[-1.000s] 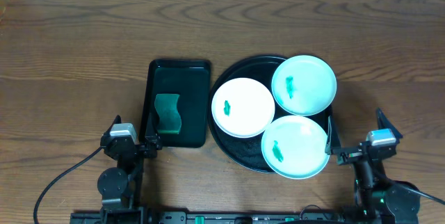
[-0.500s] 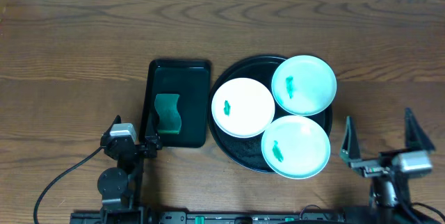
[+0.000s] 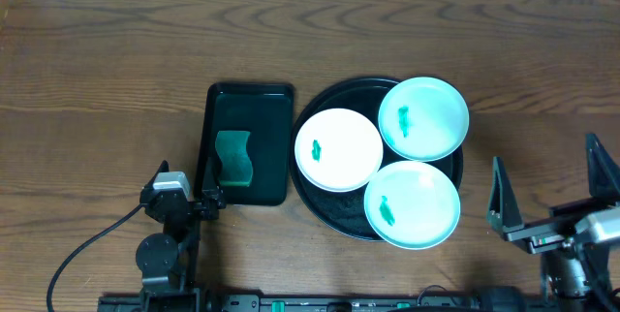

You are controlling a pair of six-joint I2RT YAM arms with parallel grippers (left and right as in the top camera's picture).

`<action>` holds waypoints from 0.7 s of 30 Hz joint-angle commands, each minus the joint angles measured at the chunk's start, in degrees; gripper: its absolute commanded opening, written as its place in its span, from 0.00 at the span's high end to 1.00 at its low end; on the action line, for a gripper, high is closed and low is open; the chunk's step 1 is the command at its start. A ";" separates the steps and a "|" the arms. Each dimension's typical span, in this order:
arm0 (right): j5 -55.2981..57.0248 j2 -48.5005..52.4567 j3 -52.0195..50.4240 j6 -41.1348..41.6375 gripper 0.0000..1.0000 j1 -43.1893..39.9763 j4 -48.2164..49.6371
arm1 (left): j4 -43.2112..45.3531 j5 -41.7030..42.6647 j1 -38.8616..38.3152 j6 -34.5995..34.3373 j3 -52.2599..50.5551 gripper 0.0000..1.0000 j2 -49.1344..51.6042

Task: Clean dirty plates on tray and stack at the side
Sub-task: 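Move the right gripper over the back pale green plate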

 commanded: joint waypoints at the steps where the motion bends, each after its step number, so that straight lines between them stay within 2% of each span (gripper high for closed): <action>1: -5.03 4.31 6.05 0.83 0.01 0.87 -4.98 | -2.36 -0.09 -0.11 -0.11 -0.66 0.19 -0.33; 5: -9.03 12.50 14.91 0.81 0.01 0.87 -14.29 | -2.36 -0.09 -0.11 -0.11 -0.66 0.19 -0.33; 14: -10.47 29.90 31.56 0.83 0.01 0.87 -34.80 | -2.36 -0.09 -0.11 -0.11 -0.66 0.19 -0.33; 21: -12.33 40.83 38.80 0.81 0.01 0.87 -51.52 | -2.36 -0.09 -0.11 -0.11 -0.66 0.19 -0.33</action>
